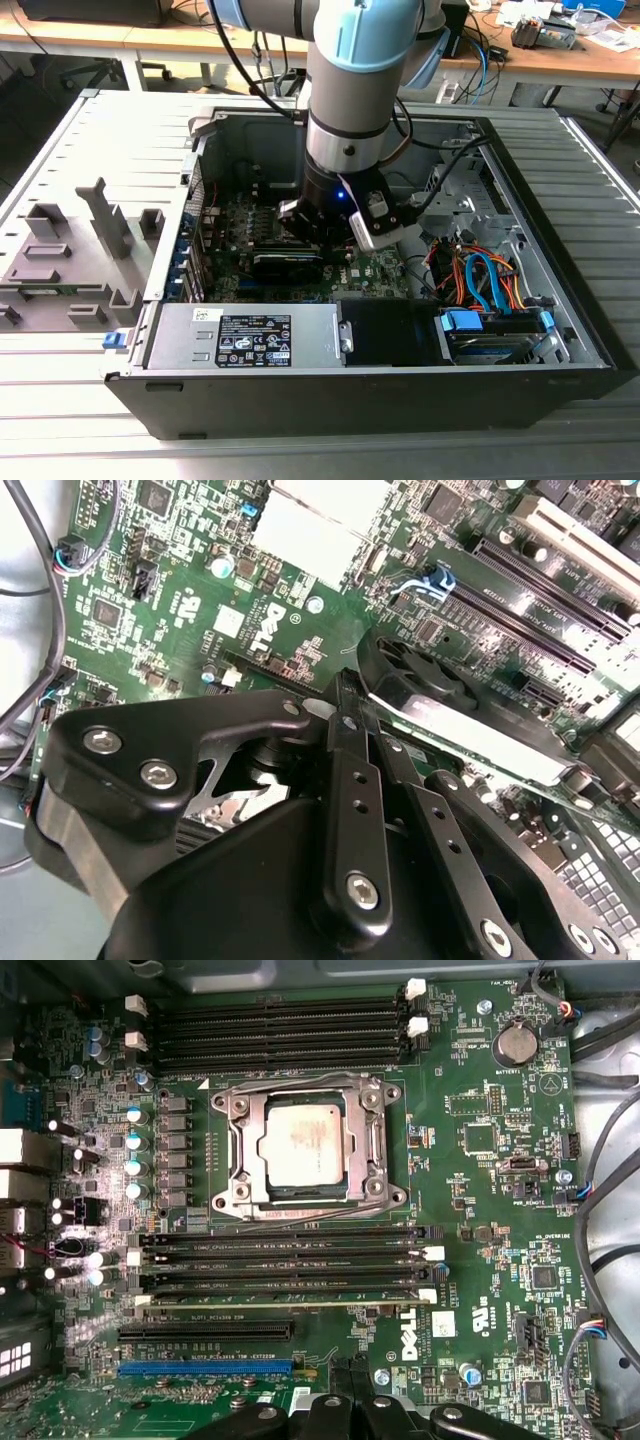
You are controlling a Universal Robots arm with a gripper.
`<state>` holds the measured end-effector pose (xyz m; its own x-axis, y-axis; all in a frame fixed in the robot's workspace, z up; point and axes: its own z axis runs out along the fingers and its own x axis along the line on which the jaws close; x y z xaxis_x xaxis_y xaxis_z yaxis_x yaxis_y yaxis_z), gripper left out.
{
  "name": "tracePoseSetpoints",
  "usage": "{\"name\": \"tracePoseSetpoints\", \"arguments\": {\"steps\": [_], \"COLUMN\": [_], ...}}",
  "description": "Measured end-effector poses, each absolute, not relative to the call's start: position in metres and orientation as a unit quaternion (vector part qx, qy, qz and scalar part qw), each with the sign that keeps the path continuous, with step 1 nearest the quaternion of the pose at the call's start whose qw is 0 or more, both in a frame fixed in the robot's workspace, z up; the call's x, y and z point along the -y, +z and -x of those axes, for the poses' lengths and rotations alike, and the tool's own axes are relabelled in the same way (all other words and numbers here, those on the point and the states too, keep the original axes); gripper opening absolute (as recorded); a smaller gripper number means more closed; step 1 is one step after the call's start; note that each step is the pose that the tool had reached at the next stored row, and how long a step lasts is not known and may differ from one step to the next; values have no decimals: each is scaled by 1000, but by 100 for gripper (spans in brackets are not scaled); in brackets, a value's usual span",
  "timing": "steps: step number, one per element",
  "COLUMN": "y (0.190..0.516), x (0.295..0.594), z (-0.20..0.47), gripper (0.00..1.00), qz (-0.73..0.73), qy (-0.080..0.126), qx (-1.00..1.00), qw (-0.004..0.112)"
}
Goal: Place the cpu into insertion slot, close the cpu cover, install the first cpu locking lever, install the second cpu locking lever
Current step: 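Install the second cpu locking lever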
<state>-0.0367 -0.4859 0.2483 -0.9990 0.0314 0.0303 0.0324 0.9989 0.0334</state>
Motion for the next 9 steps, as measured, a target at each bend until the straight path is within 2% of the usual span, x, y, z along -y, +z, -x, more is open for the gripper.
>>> {"name": "tracePoseSetpoints", "arguments": {"steps": [9], "y": [248], "x": [489], "z": [37], "gripper": [11], "qz": [16], "qy": [-17], "qx": [1000], "qw": [15]}}
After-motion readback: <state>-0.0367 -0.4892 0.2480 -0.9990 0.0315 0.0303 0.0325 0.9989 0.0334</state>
